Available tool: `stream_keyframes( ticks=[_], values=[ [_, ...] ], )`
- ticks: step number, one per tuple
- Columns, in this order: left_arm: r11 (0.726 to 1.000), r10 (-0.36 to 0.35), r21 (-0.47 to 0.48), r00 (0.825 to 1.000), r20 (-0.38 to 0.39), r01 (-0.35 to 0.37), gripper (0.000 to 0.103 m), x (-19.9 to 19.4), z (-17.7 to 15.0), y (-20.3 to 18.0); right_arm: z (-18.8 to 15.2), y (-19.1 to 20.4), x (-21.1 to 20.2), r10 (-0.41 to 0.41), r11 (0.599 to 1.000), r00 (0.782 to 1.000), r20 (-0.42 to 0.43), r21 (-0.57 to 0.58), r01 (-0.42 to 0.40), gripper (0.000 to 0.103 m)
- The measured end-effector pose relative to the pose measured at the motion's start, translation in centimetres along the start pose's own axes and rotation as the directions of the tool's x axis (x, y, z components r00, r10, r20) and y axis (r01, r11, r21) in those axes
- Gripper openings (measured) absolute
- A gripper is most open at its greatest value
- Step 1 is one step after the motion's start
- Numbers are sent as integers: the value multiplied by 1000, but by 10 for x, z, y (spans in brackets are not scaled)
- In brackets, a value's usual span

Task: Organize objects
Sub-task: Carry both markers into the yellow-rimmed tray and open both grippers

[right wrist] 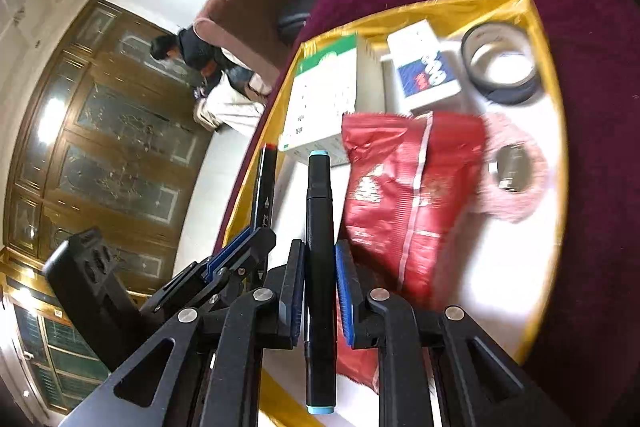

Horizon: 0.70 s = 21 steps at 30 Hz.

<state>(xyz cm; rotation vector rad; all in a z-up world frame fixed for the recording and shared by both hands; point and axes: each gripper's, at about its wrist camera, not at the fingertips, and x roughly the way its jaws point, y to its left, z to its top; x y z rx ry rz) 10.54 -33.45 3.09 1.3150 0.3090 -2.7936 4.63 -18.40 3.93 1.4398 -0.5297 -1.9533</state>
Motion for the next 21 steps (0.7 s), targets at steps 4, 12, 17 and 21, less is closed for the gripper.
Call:
stream_keyframes(
  ticks=[4,12,17,21],
  values=[
    [1000,-16,-11,1000,-1,16,14,3,0,3,5,10,11,-32,999,999,2,-16,32,17],
    [996,-68,-59,998,17,69,23,-5,-1,13,11,16,25,-83,996,996,8,-28,84,18],
    [991,-117,-62,992,49,120,60,-21,-2,10,13,17,19,-89,995,996,24,-35,90,20],
    [994,-98,-45,991,90,102,79,-41,-4,1,10,18,3,-67,997,996,61,-43,70,43]
  ],
)
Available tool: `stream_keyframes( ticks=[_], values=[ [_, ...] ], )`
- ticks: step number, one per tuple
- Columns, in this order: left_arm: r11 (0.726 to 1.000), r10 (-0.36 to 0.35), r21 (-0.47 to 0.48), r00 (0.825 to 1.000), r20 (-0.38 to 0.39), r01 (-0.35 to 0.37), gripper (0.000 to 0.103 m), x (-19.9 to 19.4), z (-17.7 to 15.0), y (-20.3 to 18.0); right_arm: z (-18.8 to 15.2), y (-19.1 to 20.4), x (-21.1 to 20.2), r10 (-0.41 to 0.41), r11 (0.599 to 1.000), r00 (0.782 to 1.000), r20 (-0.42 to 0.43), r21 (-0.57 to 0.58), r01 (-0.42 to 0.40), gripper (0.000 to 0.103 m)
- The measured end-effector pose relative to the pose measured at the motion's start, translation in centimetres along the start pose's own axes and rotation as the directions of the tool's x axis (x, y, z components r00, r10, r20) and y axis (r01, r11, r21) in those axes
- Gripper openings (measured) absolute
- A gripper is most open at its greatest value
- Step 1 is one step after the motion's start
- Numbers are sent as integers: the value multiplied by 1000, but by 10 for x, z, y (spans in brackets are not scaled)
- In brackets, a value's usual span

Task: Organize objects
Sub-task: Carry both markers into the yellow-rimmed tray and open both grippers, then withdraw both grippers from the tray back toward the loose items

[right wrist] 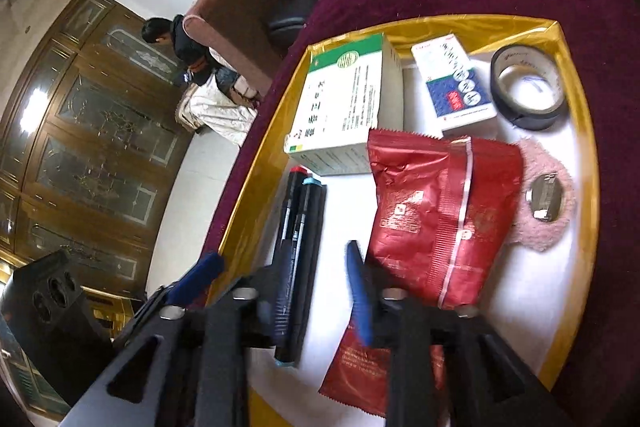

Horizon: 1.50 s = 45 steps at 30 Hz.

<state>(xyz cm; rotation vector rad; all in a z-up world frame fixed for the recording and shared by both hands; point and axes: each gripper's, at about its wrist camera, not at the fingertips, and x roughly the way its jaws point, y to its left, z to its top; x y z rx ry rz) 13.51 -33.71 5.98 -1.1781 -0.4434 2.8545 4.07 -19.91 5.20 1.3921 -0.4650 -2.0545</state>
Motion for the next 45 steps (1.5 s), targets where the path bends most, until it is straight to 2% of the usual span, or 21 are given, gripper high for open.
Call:
stream_keyframes(
  ticks=[2,4,7,11,16,29,45],
  values=[
    [999,33,17,999,29,-33,85,-10,0,-7,-1,2,-14,-16,1000,999,41,-22,17,59],
    [998,58,33,997,57,-60,86,-19,-1,-15,-5,2,-28,-25,999,996,82,-43,29,66],
    [993,98,50,992,83,-103,88,-29,-1,-28,-10,2,-49,-50,995,988,146,-75,62,71],
    [980,165,88,979,118,-176,91,-38,-2,-48,-20,1,-73,-107,982,967,233,-130,140,76],
    [953,236,159,960,150,-259,91,-40,-7,-76,-34,-1,-95,-155,958,942,298,-188,217,80],
    [912,273,264,945,180,-314,92,-43,-17,-130,-59,-19,-143,-201,924,890,409,-222,311,88],
    [868,257,389,950,179,-309,93,-34,-33,-190,-73,-73,-189,-239,931,853,464,-140,337,91]
  ],
)
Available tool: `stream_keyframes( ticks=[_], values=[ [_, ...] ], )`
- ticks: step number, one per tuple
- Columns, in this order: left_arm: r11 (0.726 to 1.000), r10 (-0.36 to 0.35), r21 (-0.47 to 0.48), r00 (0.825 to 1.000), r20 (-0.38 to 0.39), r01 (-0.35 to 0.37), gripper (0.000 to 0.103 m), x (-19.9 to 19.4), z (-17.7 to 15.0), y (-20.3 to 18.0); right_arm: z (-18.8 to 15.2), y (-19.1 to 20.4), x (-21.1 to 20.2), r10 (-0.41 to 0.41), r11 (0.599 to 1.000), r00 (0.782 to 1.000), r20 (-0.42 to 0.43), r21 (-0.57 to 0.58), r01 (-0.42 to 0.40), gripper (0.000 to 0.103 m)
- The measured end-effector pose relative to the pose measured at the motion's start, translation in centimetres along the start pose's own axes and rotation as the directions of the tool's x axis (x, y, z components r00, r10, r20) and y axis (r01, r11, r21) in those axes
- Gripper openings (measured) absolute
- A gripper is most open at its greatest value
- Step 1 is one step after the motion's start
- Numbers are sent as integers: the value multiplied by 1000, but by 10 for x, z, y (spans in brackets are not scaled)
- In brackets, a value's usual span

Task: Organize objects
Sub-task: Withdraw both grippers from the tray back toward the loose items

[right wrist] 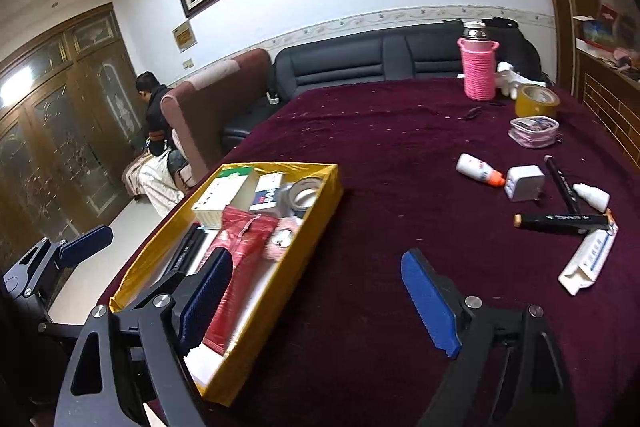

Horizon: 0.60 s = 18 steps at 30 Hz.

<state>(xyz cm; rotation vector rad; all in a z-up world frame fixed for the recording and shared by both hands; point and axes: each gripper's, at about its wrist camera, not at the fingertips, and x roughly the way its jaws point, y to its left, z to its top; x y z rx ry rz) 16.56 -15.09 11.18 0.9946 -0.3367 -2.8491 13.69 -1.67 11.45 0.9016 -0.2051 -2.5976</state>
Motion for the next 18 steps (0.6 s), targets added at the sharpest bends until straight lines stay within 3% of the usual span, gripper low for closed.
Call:
stream_keyframes(
  ticks=[18],
  values=[
    [993,-35,110,998,-58,41,93,31,15,-58,12,-105,-15,-126,982,991,37,143,119,91]
  ],
)
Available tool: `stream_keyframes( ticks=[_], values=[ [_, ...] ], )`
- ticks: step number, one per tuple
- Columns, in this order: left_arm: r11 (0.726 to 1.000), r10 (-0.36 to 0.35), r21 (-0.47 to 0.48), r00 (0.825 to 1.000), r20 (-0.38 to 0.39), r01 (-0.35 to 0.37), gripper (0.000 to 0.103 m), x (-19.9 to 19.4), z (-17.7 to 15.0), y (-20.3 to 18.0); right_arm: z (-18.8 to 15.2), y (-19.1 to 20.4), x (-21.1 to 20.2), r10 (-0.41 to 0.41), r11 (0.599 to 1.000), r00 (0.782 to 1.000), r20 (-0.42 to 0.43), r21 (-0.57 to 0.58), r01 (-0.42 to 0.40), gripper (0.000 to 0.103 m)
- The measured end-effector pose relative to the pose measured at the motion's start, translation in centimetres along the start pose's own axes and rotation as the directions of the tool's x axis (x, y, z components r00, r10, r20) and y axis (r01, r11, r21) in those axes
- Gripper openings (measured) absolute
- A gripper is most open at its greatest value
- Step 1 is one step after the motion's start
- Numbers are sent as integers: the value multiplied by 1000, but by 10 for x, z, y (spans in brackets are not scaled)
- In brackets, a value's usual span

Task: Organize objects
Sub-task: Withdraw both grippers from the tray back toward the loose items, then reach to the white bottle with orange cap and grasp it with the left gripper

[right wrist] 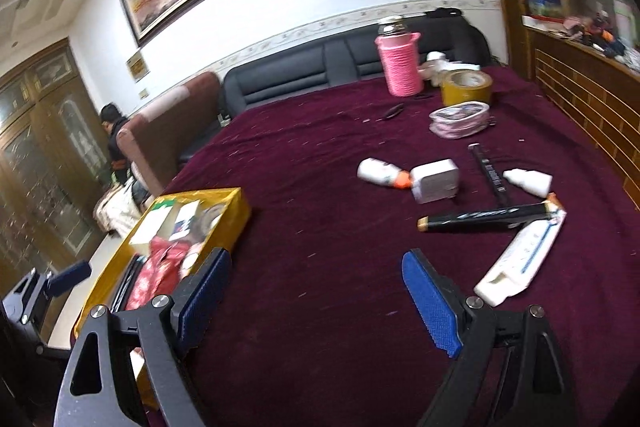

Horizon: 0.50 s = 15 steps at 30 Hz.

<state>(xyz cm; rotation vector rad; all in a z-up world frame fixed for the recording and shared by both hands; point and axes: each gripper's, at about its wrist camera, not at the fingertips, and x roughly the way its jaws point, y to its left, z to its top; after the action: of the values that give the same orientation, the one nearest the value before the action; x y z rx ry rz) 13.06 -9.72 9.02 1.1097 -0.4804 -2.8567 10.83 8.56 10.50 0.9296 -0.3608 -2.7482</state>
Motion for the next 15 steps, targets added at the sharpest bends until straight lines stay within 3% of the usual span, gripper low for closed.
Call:
stream_keyframes(
  ticks=[15],
  values=[
    [995,-53,83,996,-74,60,92,44,27,-40,52,-86,19,-133,986,990,57,105,126,91]
  ],
)
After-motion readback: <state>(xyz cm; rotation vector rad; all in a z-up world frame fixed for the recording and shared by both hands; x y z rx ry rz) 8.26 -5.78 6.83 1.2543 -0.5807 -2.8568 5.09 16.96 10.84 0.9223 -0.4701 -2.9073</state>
